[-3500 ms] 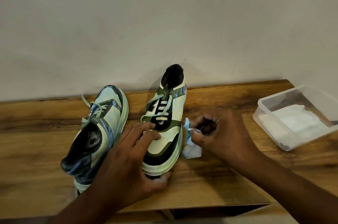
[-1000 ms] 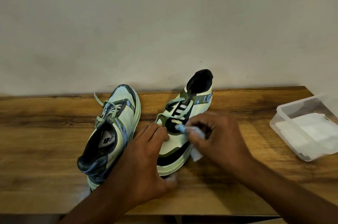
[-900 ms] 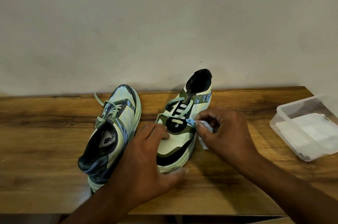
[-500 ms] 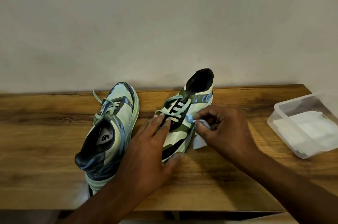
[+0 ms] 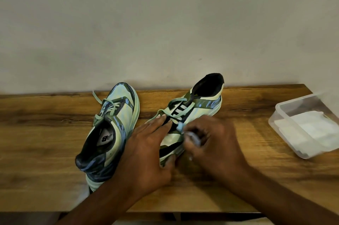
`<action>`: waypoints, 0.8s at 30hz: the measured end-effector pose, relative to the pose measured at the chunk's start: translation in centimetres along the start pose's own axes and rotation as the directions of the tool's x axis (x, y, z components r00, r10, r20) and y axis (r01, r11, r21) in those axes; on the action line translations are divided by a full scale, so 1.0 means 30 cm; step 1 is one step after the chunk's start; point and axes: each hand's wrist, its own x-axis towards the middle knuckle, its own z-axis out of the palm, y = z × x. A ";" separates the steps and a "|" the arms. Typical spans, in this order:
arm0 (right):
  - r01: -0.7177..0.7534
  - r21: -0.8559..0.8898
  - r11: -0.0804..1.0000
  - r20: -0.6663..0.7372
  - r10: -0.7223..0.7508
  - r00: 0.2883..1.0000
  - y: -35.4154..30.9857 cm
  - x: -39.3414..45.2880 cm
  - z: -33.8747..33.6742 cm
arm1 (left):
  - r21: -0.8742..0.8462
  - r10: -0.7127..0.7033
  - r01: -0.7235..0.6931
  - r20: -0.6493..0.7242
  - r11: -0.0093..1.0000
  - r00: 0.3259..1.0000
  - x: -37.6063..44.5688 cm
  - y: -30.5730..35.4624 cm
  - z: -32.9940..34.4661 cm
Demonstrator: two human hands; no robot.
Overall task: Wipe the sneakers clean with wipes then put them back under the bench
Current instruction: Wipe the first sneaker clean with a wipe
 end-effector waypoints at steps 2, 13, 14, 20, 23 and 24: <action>0.078 -0.018 0.997 0.100 -0.075 0.992 -0.033 -0.030 0.026 | -0.012 0.000 0.000 0.014 1.000 1.000 0.000 -0.003 -0.001; 0.036 -0.041 0.999 0.037 -0.034 0.999 -0.023 -0.015 0.023 | -0.005 0.000 0.000 0.016 1.000 1.000 0.001 -0.010 0.003; 0.066 -0.033 0.997 0.081 -0.064 0.995 -0.035 -0.028 0.035 | -0.010 0.002 -0.001 0.019 1.000 1.000 0.003 -0.012 0.003; -0.092 -0.013 0.996 -0.073 0.091 0.993 0.039 0.054 -0.041 | 0.008 0.010 -0.010 0.016 1.000 1.000 0.001 -0.010 -0.001; -0.071 -0.051 0.996 -0.099 0.066 0.993 0.027 0.039 -0.019 | 0.008 0.010 -0.010 0.016 1.000 1.000 0.003 -0.012 0.002; -0.033 -0.051 0.998 -0.061 0.030 0.998 0.007 0.019 0.003 | 0.002 0.009 -0.009 0.019 1.000 1.000 0.004 -0.013 0.003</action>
